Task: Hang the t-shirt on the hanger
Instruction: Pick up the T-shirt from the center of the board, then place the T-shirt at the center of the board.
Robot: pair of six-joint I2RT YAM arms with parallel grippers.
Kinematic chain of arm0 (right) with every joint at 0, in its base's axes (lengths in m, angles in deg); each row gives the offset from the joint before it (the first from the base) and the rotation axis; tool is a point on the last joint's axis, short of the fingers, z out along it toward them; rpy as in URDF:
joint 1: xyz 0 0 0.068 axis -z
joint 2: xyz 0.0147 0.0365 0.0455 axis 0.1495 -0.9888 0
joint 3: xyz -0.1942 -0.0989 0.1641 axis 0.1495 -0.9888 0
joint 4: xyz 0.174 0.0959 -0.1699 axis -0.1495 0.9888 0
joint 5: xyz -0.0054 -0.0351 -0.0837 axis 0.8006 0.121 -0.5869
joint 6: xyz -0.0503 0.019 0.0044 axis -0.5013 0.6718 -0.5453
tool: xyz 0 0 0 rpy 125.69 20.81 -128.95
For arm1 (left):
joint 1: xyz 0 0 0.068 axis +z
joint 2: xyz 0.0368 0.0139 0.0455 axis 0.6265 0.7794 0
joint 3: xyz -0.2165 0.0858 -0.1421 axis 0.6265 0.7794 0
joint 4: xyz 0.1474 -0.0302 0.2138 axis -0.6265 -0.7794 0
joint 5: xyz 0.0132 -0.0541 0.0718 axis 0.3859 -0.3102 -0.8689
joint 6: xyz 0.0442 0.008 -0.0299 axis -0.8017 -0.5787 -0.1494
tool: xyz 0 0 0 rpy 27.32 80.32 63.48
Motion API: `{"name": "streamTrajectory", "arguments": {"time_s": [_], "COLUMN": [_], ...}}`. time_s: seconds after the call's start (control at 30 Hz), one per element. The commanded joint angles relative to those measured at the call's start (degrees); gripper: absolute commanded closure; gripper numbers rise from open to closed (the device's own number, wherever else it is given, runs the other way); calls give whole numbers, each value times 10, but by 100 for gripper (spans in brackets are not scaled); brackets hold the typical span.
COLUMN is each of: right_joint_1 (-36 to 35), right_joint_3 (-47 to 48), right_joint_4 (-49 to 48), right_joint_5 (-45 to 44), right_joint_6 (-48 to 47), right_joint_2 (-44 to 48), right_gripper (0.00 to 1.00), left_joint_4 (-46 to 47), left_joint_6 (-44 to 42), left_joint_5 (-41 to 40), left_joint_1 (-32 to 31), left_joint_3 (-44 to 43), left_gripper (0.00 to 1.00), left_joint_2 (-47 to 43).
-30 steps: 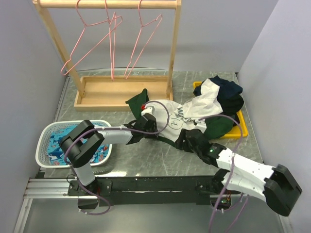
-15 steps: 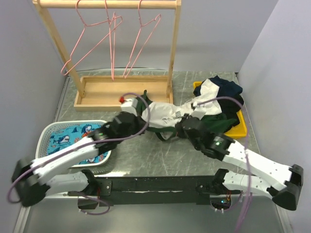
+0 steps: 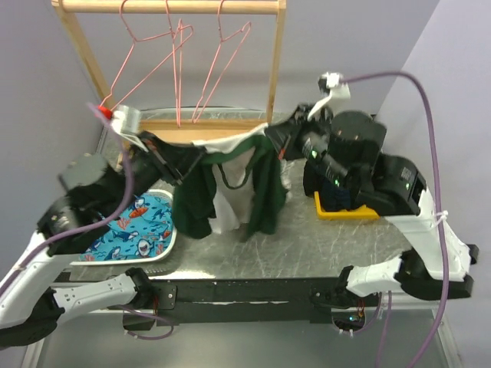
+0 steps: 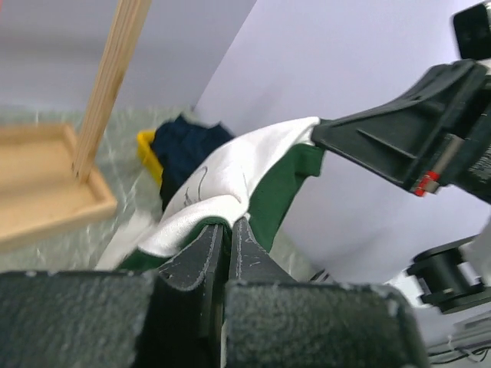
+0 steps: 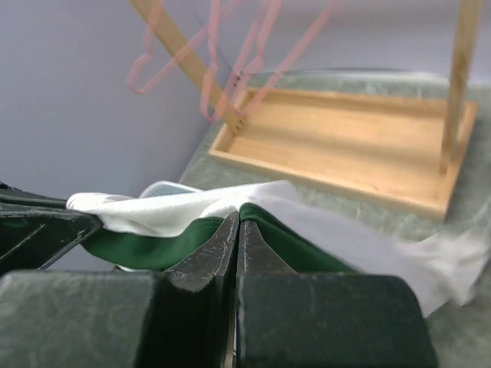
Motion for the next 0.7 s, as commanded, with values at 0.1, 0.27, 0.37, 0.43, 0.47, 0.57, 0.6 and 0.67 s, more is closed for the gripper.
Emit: {"name": "streamTrajectory", "arguments": {"time_s": [0.1,0.27,0.37,0.43,0.47,0.57,0.6,0.67], "right_joint_1": [92,224,267,273,276,279,279,279], "right_joint_3": [224,74,-96,-190,-269,-383,-400,-436], "right_joint_4": [81,27,-33,-89,-119,-156,-176,-203], "right_joint_5": [130,278,335,356,364,402,406,409], "right_joint_6": [-83,-74,-51,-40,-35,-17,-13,-6], "right_joint_2": [-110,-86,-37,3,8,-10,-20,-52], "right_gripper": [100,100,100,100,100,100,100,100], "left_joint_4": [-32,-143,-129,-112,-92,-61,-32,-2], "left_joint_6": [-29,11,39,66,75,111,126,134], "left_joint_5": [-33,-156,-171,-165,-163,-139,-139,-99], "left_joint_1": [-2,-2,-1,0,3,20,26,62], "left_joint_3": [-142,-175,-72,23,55,168,196,264], "left_gripper": [99,99,99,99,99,99,99,99], "left_joint_2": [78,138,124,119,119,136,142,162]}}
